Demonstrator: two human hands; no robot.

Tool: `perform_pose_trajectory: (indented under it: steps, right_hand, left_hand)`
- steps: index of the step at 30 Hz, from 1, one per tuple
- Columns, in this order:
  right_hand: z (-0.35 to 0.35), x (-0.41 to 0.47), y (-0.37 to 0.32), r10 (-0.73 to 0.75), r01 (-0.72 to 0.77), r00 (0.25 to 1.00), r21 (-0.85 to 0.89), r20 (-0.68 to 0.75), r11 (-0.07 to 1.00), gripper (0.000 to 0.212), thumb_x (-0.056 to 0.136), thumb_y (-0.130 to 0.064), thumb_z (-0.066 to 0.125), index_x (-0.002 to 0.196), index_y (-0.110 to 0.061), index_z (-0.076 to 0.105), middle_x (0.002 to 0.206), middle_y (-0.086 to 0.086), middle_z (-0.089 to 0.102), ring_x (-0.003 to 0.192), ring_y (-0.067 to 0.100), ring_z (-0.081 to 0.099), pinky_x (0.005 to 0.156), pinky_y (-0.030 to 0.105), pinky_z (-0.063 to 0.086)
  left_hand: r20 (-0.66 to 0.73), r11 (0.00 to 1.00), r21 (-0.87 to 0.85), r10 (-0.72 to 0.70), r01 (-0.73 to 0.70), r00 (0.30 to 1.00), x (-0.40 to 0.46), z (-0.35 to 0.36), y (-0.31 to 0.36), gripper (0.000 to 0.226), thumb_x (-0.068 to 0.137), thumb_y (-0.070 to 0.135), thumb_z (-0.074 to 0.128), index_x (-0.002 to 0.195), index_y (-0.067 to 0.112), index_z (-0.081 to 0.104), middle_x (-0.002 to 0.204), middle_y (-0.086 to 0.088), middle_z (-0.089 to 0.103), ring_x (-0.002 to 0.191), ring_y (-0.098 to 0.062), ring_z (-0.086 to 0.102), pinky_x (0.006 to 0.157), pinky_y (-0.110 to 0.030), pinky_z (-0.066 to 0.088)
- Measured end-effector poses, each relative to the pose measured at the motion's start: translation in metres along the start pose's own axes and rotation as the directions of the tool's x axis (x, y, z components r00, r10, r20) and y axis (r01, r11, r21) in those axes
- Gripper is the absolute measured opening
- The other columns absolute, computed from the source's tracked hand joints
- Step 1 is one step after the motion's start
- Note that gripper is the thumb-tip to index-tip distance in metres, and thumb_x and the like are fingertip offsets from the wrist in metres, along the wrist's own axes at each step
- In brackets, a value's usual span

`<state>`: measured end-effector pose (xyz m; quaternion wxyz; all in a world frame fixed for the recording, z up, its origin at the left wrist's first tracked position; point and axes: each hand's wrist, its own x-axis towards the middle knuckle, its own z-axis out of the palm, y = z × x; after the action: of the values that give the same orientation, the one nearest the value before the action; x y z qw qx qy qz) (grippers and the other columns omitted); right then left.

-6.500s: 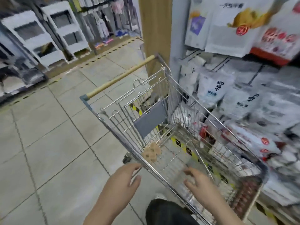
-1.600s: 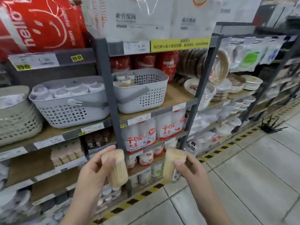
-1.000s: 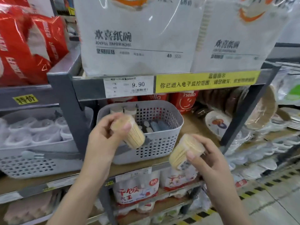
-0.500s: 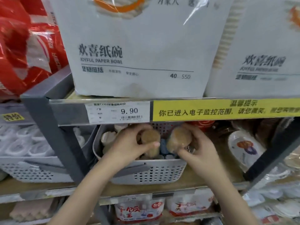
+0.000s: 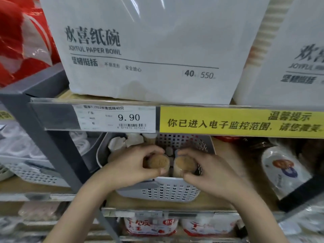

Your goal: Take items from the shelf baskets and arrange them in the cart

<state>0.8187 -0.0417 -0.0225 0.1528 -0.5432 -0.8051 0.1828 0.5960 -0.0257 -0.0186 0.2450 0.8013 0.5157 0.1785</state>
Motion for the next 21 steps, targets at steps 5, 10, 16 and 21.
perform_pose_trajectory:
  steps: [5, 10, 16, 21]
  right_hand:
    - [-0.0014, -0.0022, 0.0027, -0.049, 0.048, 0.998, 0.034, 0.035, 0.998, 0.049, 0.081, -0.066, 0.043, 0.129, -0.053, 0.042, 0.124, -0.022, 0.06, 0.113, 0.006, 0.056, 0.093, 0.028, 0.046]
    - [0.0035, -0.0039, 0.0021, -0.062, 0.06, 0.998, -0.063, -0.031, 0.996, 0.048, 0.09, -0.06, 0.037, 0.137, -0.051, 0.034, 0.126, -0.015, 0.061, 0.116, 0.014, 0.053, 0.092, 0.025, 0.04]
    - [0.0057, -0.0067, -0.0007, -0.06, 0.05, 0.995, -0.109, -0.084, 0.993, 0.064, 0.081, -0.071, 0.022, 0.137, -0.046, 0.041, 0.131, -0.018, 0.057, 0.117, 0.013, 0.05, 0.081, 0.02, 0.029]
    - [0.0078, -0.009, -0.001, -0.048, 0.053, 0.988, 0.029, -0.15, 0.998, 0.054, 0.086, -0.06, 0.036, 0.133, -0.037, 0.05, 0.125, -0.014, 0.06, 0.115, 0.012, 0.054, 0.09, 0.025, 0.038]
  left_hand:
    - [0.017, 0.991, -0.136, 0.008, -0.005, 1.0, -0.0027, -0.0012, -0.0002, 0.038, 0.081, 0.056, 0.057, 0.116, 0.041, 0.061, 0.113, 0.03, 0.06, 0.106, 0.015, 0.051, 0.093, -0.014, 0.041]
    - [-0.036, 0.987, -0.158, -0.011, 0.005, 0.999, -0.0026, 0.0013, 0.0, 0.03, 0.089, 0.043, 0.058, 0.119, 0.041, 0.058, 0.11, 0.029, 0.063, 0.106, 0.011, 0.054, 0.099, -0.03, 0.044]
    - [-0.068, 0.99, -0.138, -0.016, 0.007, 0.998, -0.0021, 0.0042, 0.0015, 0.033, 0.081, 0.049, 0.054, 0.113, 0.043, 0.059, 0.109, 0.029, 0.063, 0.105, 0.013, 0.054, 0.098, -0.03, 0.046]
    - [-0.148, 0.976, -0.218, -0.015, -0.018, 0.989, -0.0032, 0.0059, 0.0043, 0.024, 0.085, 0.037, 0.061, 0.109, 0.032, 0.064, 0.104, 0.02, 0.067, 0.101, 0.005, 0.06, 0.094, -0.032, 0.049]
